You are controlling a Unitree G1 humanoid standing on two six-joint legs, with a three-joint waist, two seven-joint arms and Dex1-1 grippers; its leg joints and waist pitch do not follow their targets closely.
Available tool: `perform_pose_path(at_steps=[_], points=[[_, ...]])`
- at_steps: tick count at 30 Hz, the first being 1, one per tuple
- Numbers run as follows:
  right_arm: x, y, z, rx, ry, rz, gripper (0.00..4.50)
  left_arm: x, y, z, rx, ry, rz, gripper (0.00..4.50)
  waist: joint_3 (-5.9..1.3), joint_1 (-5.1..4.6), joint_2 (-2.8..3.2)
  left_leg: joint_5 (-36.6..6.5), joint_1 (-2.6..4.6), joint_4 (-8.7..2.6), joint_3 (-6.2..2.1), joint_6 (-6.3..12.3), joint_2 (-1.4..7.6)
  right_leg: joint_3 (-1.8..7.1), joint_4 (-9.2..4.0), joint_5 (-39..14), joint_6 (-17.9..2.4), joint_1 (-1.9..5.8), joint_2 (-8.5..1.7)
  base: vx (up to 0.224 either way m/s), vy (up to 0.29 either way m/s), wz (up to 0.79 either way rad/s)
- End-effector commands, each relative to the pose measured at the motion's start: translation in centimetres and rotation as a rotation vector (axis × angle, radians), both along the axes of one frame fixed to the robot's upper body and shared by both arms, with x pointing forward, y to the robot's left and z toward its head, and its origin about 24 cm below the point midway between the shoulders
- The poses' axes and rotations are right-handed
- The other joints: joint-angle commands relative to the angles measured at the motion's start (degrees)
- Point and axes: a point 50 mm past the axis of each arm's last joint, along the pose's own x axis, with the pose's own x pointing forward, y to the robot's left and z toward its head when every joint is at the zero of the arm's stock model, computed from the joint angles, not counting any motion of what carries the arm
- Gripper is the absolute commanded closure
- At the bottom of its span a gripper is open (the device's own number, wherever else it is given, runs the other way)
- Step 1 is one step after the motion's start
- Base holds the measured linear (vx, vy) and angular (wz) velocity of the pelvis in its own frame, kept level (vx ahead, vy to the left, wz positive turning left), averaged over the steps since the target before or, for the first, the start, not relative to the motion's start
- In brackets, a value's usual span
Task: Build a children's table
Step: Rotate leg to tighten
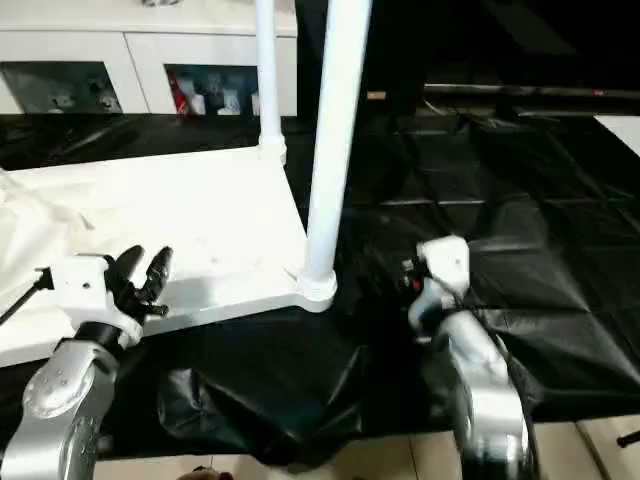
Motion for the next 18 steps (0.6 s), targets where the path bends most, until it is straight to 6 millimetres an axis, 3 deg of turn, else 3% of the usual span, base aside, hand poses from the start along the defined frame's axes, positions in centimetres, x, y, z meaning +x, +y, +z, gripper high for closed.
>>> perform_pose_path(at_steps=[1, 4, 6, 8, 9, 10, 11, 12, 13, 14, 15, 16, 17, 18], points=[[0.0, 0.1, 0.8, 0.007, -0.032, 0.002, 0.77, 0.0, 0.0, 0.1, -0.028, -0.019, 0.005, 2.38, -3.11, -0.39, -0.99, -19.0, 1.29, -4.35, -1.49, 0.55, 2.54, 2.61, -5.19, -18.7, -4.7, 1.31, -3.11, 0.0, 0.0, 0.0], [0.2, 0.4, 0.5, -0.017, -0.021, 0.031, 0.77, 0.3, -0.6, -0.2, 0.018, -0.02, -0.022, 2.38, -3.0, -0.67, -0.81, -19.9, 1.28, -4.4, -1.56, 0.3, 2.46, 2.68, -5.5, -20.7, -4.0, 1.14, -3.25, 0.0, 0.0, 0.0], [0.7, 0.7, 0.6, -0.023, -0.02, 0.053, 0.77, 0.8, -0.9, 0.0, 0.051, -0.02, -0.027, 2.38, -3.03, -0.95, -1.05, -21.1, 1.33, -4.45, -1.62, -0.2, 2.44, 2.65, -5.53, -21.6, -3.4, 1.1, -3.23, 0.0, 0.0, 0.0], [0.8, 0.8, 0.7, -0.025, -0.022, 0.062, 0.77, 1.0, -0.9, 0.1, 0.056, -0.017, -0.029, 2.38, -3.1, -1.31, -0.81, -22.1, 1.79, -4.72, -2.27, -2.07, 2.96, 2.03, -5.34, -19.8, -3.3, 1.05, -2.1, 0.0, 0.0, 0.0], [1.2, 1.0, 0.9, -0.022, -0.027, 0.061, 0.77, 1.3, -1.0, 0.4, 0.072, -0.023, -0.033, 2.38, -2.74, -1.32, -1.2, -23.5, -0.48, -6.02, -4.38, -1.43, 2.47, -0.14, -3.85, -16.5, -4.4, 2.87, -2.32, 0.0, 0.0, 0.0], [1.5, 1.1, 1.1, -0.015, -0.029, 0.052, 0.77, 1.5, -1.0, 0.6, 0.078, -0.027, -0.033, 2.38, -2.88, -1.57, -0.04, -26.2, 0.09, -6.82, -5.44, -1.3, 3.41, -0.82, -3.95, -15.1, -5.0, 2.9, -1.54, 0.0, 0.0, 0.0], [1.8, 1.1, 1.1, -0.017, -0.03, 0.045, 0.77, 1.7, -0.8, 0.6, 0.115, -0.012, -0.025, 2.38, -3.1, -2.4, 0.72, -29.3, 0.26, -7.39, -9.02, 0.02, 4.88, -2.05, -2.27, -9.3, -8.0, 3.18, -1.39, -0.009, -0.049, 0.41], [1.9, 1.2, 1.0, -0.014, -0.03, 0.041, 0.77, 1.8, -0.8, 0.6, 0.121, -0.015, -0.028, 2.38, -2.83, -3.75, 1.48, -32.7, 0.67, -9.15, -12.88, 2.15, 6.78, -2.84, 0.65, -8.2, -10.4, 2.86, -0.37, -0.009, -0.049, 0.41], [2.0, 1.3, 1.0, -0.006, -0.031, 0.039, 0.77, 1.9, -0.8, 0.5, 0.105, -0.005, -0.032, 2.38, -2.57, -4.06, 1.87, -34.0, 1.08, -9.67, -14.55, 3.39, 7.19, -2.96, 2.13, -9.7, -11.5, 2.5, 0.08, -0.008, -0.092, 0.51], [2.0, 1.4, 0.9, 0.028, -0.022, 0.039, 0.77, 2.0, -0.8, 0.5, 0.105, 0.002, -0.032, 2.38, -2.3, -4.59, 1.37, -32.7, 0.6, -9.3, -15.65, 7.21, 4.89, -1.87, 2.5, -11.4, -13.5, 2.92, -0.42, 0.003, -0.134, 0.52], [2.0, 1.6, 0.9, 0.034, -0.019, 0.049, 0.77, 2.1, -0.8, 0.5, 0.094, 0.001, -0.041, 2.38, -2.6, -4.99, 1.36, -30.1, 2.66, -8.04, -12.63, 7.63, 7.41, -0.33, 1.23, -9.9, -14.0, 1.48, -1.43, 0.018, -0.257, 0.66], [2.0, 1.7, 0.9, 0.035, -0.017, 0.057, 0.77, 2.2, -0.9, 0.6, 0.09, -0.002, -0.046, 2.38, -1.94, -3.57, -0.59, -28.2, 0.9, -2.9, -5.93, 4.89, 0.81, 1.57, -5.32, -16.3, -17.1, 1.54, -4.15, 0.02, -0.2, 0.41], [2.0, 2.0, 0.8, 0.025, -0.011, 0.074, 0.77, 2.4, -0.8, 0.7, 0.092, -0.011, -0.053, 2.38, -1.91, -2.46, -1.69, -22.9, 1.62, 2.15, -3.6, 3.55, -2.13, 1.47, -8.07, -26.8, -15.1, 1.21, -6.31, 0.005, -0.197, 0.14], [2.0, 2.0, 0.7, 0.024, -0.011, 0.076, 0.77, 2.4, -0.8, 0.7, 0.093, -0.011, -0.053, 2.38, -2.3, -0.53, -2.33, -8.9, -0.43, 3.59, -2.99, 2.79, -2.02, 3.12, -8.78, -40.9, -5.0, 3.39, -7.72, -0.01, -0.073, 0.0]])
